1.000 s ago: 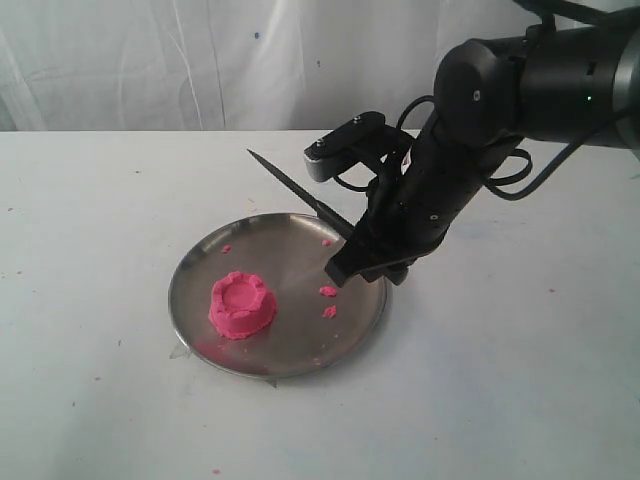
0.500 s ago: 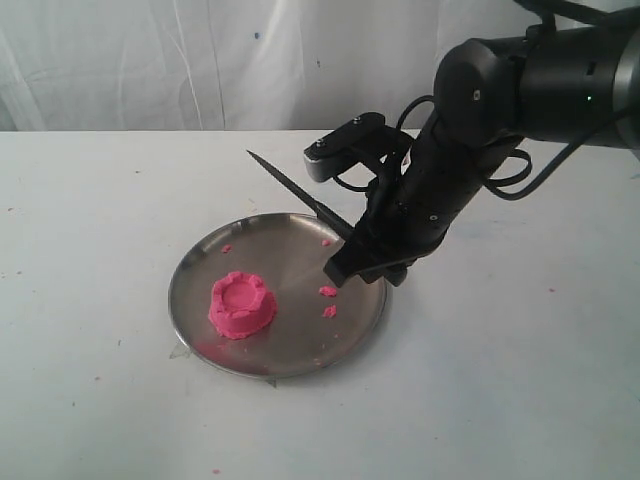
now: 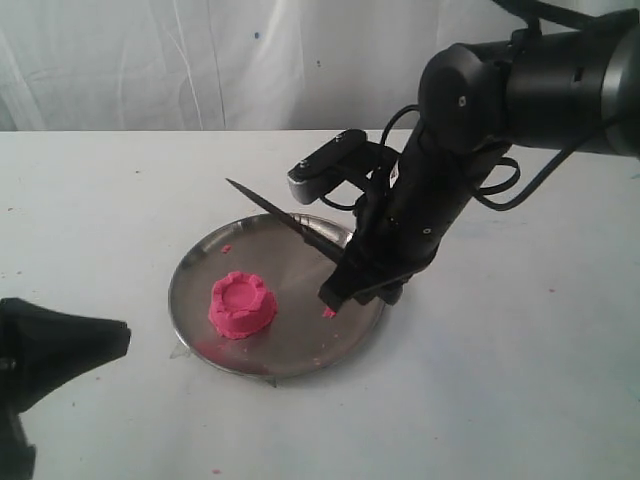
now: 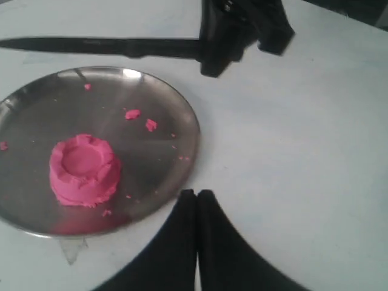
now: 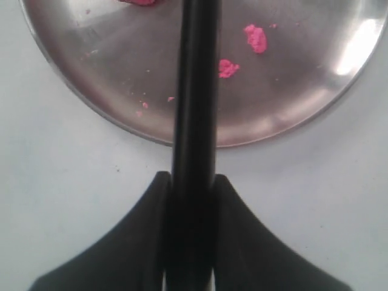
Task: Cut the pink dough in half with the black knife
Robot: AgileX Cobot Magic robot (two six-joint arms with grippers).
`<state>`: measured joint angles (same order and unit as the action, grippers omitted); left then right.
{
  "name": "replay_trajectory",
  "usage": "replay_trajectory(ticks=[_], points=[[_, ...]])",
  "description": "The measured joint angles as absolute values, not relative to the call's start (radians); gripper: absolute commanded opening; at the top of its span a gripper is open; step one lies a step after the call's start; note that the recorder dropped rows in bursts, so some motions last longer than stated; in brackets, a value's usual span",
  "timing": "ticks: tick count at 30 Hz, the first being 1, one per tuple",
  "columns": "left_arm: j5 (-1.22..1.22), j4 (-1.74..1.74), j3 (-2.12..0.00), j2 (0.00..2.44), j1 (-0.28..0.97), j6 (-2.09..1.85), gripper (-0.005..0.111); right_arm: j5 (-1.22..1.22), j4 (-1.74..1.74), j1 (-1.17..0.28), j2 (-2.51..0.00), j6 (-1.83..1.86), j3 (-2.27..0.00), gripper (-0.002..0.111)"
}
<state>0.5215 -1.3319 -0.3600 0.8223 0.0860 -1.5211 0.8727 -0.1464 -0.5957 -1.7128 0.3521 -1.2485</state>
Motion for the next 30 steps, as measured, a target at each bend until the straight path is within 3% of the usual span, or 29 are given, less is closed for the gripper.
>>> replay_trajectory(ticks=[6,22,30], points=[[0.436,-1.677,-0.415,1.056,0.106,-1.958,0.000,0.888,-0.156,-0.639,-1.713,0.386,-1.248,0.000],[0.312,-1.723,-0.746,1.514,0.108,-1.929,0.000,0.904,-0.160,-0.658,-1.773,0.518,-1.247,0.000],[-0.209,-1.720,-0.894,1.643,0.112,-1.916,0.000,0.885,-0.160,-0.658,-1.788,0.527,-1.247,0.000]])
